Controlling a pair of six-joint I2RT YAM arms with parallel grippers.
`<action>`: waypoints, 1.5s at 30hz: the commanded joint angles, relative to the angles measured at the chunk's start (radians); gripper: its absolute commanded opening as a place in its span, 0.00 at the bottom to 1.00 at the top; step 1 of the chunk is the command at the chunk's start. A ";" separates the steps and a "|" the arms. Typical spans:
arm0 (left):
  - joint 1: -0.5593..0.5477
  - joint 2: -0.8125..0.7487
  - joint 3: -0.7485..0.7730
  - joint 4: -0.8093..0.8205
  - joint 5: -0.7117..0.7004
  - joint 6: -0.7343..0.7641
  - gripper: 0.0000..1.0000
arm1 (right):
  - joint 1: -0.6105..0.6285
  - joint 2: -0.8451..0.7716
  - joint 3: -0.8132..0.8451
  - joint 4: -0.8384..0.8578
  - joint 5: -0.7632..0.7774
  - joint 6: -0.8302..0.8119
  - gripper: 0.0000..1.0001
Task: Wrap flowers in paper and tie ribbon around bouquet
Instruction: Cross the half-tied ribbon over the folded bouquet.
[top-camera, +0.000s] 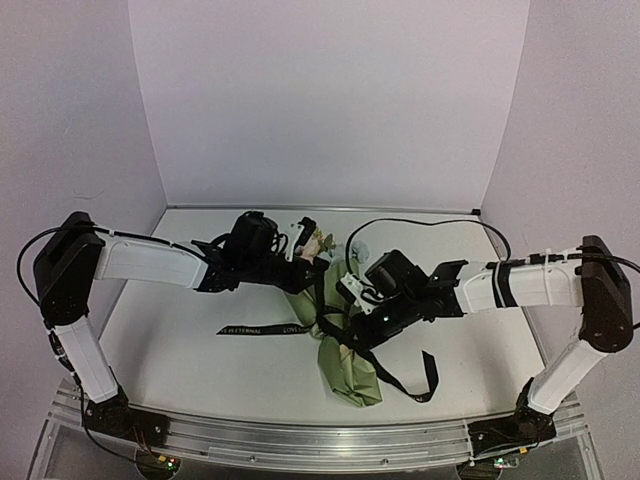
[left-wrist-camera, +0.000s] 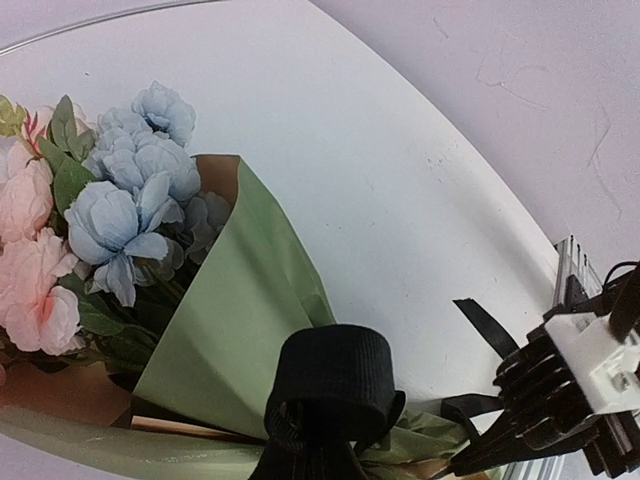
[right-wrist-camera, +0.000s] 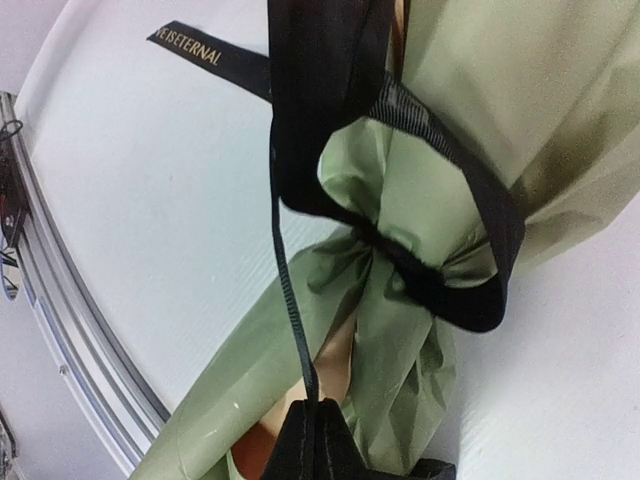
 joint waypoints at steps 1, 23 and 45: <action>0.008 -0.077 -0.014 0.015 0.006 -0.009 0.00 | 0.023 -0.039 -0.038 -0.063 0.002 0.020 0.00; 0.008 -0.221 -0.318 0.062 0.052 -0.136 0.00 | 0.019 -0.068 0.000 -0.150 0.132 0.101 0.00; -0.173 -0.234 -0.399 0.109 0.066 -0.019 0.08 | -0.001 0.020 0.113 -0.283 0.162 0.081 0.00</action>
